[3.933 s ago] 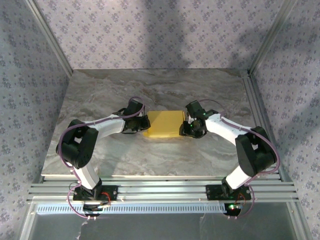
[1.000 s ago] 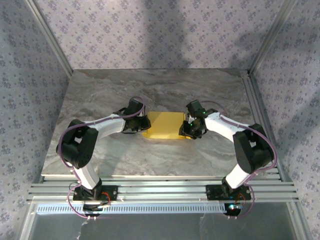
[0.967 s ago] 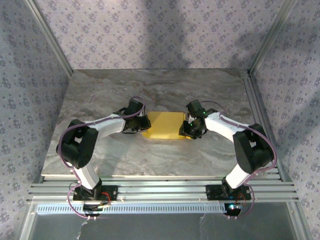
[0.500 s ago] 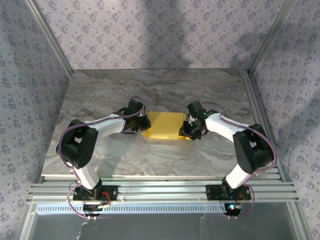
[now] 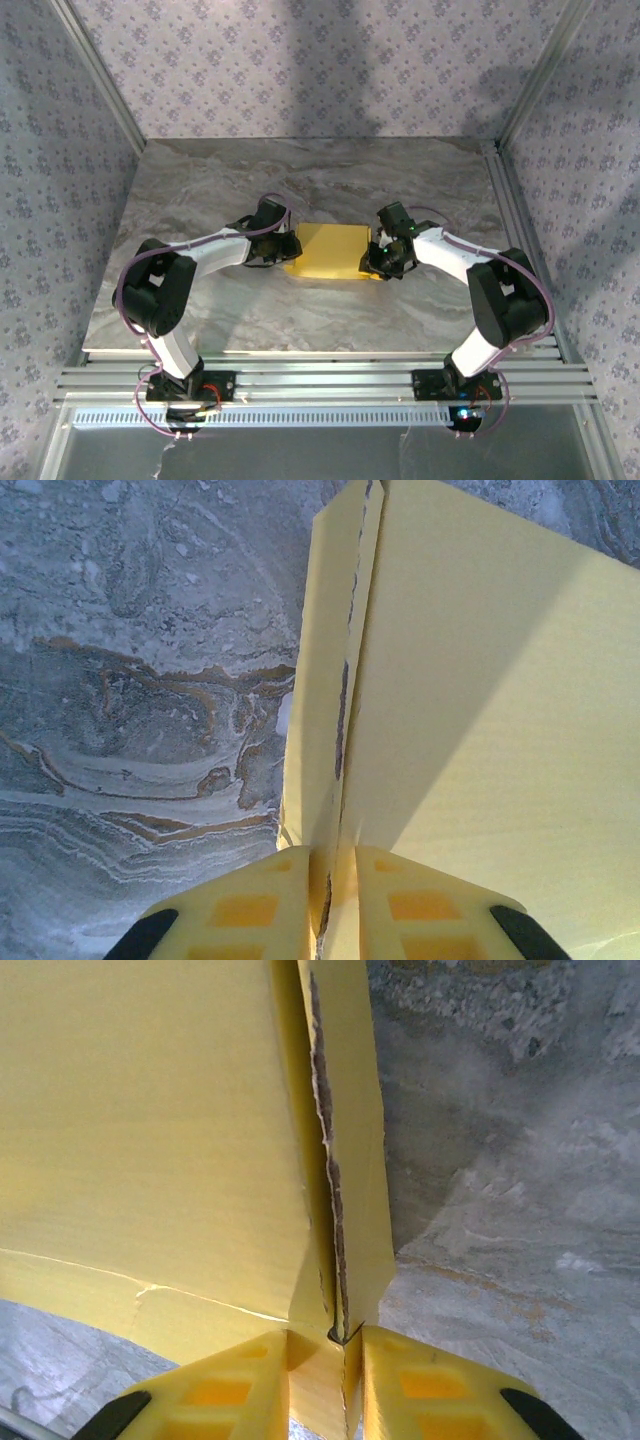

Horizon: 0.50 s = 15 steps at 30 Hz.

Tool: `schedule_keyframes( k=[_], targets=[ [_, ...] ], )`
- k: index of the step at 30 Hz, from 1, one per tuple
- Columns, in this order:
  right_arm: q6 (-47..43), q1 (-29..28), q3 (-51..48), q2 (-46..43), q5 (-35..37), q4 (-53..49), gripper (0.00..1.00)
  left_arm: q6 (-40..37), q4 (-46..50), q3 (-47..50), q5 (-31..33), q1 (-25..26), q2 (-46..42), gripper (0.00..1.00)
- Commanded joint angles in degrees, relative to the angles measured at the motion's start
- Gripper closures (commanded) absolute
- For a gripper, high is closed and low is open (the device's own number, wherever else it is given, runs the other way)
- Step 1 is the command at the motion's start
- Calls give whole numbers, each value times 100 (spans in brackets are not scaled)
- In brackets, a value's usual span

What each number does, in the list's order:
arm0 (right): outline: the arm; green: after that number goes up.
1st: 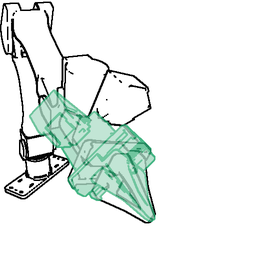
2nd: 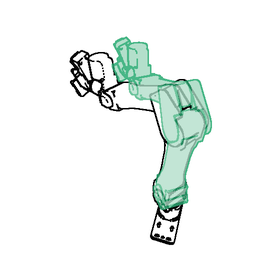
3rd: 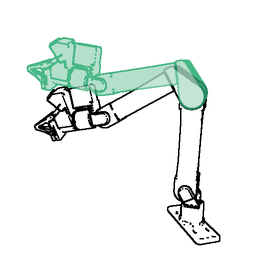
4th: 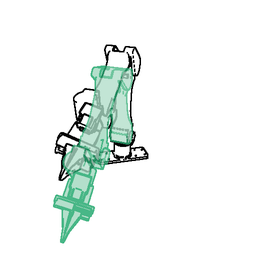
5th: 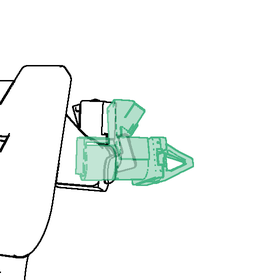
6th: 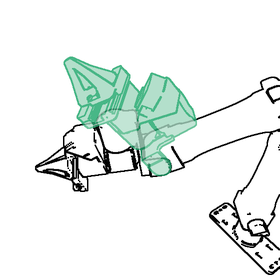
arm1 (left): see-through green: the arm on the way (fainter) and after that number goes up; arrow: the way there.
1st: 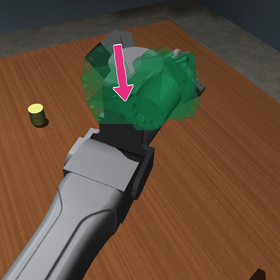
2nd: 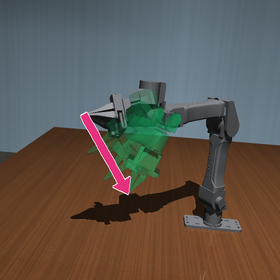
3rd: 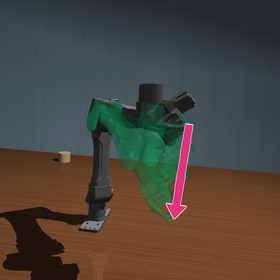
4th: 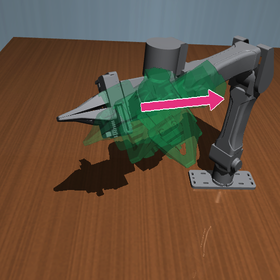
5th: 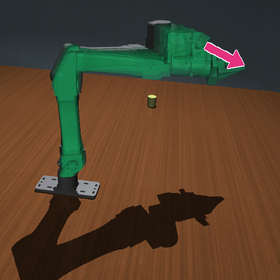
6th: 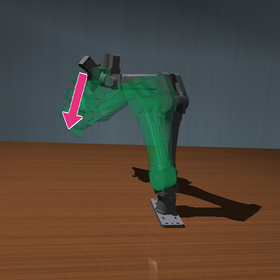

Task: Fold the paper box

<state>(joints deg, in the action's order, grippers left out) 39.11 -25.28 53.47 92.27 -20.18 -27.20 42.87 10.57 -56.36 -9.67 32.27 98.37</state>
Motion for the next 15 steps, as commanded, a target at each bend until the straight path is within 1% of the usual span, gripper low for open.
schedule_keyframes(
  k=[1, 10, 11, 15],
  targets=[
    [-184, -86, -133, -77, 368, -53, 79, -52, 304, -120, -15, 51, 40, 84],
    [-264, -223, -494, -253, 864, 368, 82, -74, 320, -128, 3, 48, 77, 84],
    [-457, -255, -528, -304, 947, 398, 82, -78, 323, -130, 3, 45, 77, 84],
    [-673, -340, -550, -394, 1241, 409, 82, -95, 362, -167, 18, 39, 96, 84]
  ],
)
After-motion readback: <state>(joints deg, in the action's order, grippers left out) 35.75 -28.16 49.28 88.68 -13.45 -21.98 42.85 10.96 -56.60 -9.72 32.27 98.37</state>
